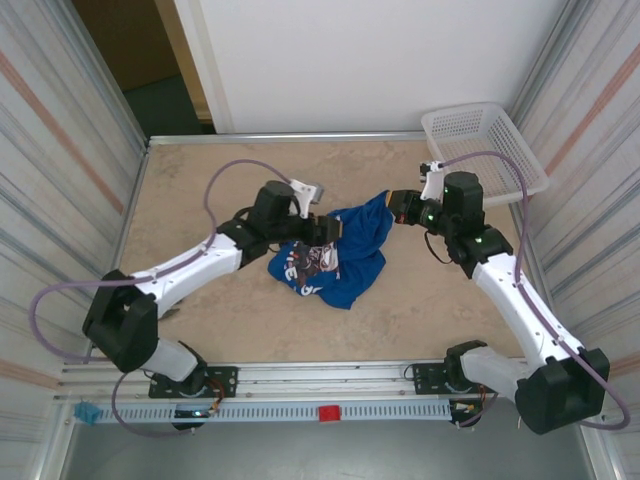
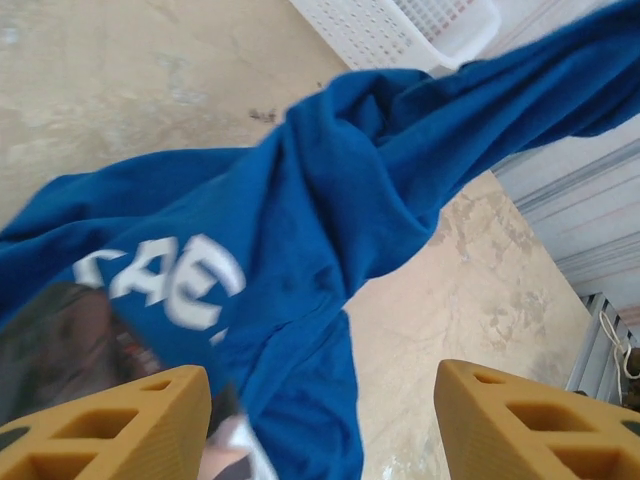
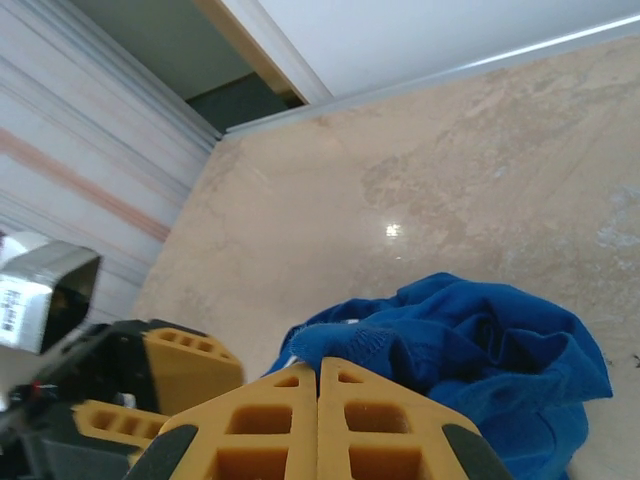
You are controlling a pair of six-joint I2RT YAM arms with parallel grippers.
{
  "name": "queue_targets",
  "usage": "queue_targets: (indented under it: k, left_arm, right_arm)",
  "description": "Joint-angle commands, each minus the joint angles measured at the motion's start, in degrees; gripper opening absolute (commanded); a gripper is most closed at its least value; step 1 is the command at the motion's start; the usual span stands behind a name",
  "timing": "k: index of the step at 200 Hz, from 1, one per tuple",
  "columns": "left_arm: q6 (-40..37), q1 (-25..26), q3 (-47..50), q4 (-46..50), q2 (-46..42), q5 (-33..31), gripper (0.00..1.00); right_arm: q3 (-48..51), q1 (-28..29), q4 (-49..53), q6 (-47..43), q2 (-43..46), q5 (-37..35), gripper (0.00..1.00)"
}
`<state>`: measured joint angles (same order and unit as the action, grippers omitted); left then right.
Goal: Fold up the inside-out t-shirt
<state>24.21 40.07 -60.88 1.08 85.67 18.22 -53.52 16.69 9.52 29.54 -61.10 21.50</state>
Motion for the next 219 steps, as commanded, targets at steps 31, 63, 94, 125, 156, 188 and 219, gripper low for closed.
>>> queue_targets:
  k: [31,63,94,125,156,188,219]
  left_arm:
    - [3.96,2.44,-6.62,-9.54,6.04,-4.50,0.63]
    - [5.12,3.98,-8.57,-12.62,9.20,-4.67,0.65]
    - [6.29,4.30,-10.61,-11.91,11.94,-6.01,0.32]
    - [4.39,1.56,-9.35,-10.12,6.69,-6.10,0.00]
    - [4.47,-3.71,-6.05,-11.72,-2.35,-4.17,0.00]
    - [5.02,-7.65,-5.73,-11.87,-8.17,-0.54,0.00]
    - [3.60,-8.43,-5.03,-7.96,-9.92,1.01,0.55]
  right_arm:
    - [-2.73,1.09,-1.70,3.93,5.95,2.06,0.00]
    - [-2.94,2.05,-1.78,4.71,6.86,2.19,0.00]
    - [-3.17,1.98,-2.02,4.70,8.63,2.13,0.00]
    - [-3.88,-4.04,0.85,4.04,12.41,0.12,0.00]
    - [-4.05,-10.42,0.79,5.80,12.91,2.28,0.00]
    - [-3.61,-11.33,-1.64,7.60,11.47,3.52,0.00]
    - [-5.93,-11.30,-2.86,8.17,9.73,5.20,0.00]
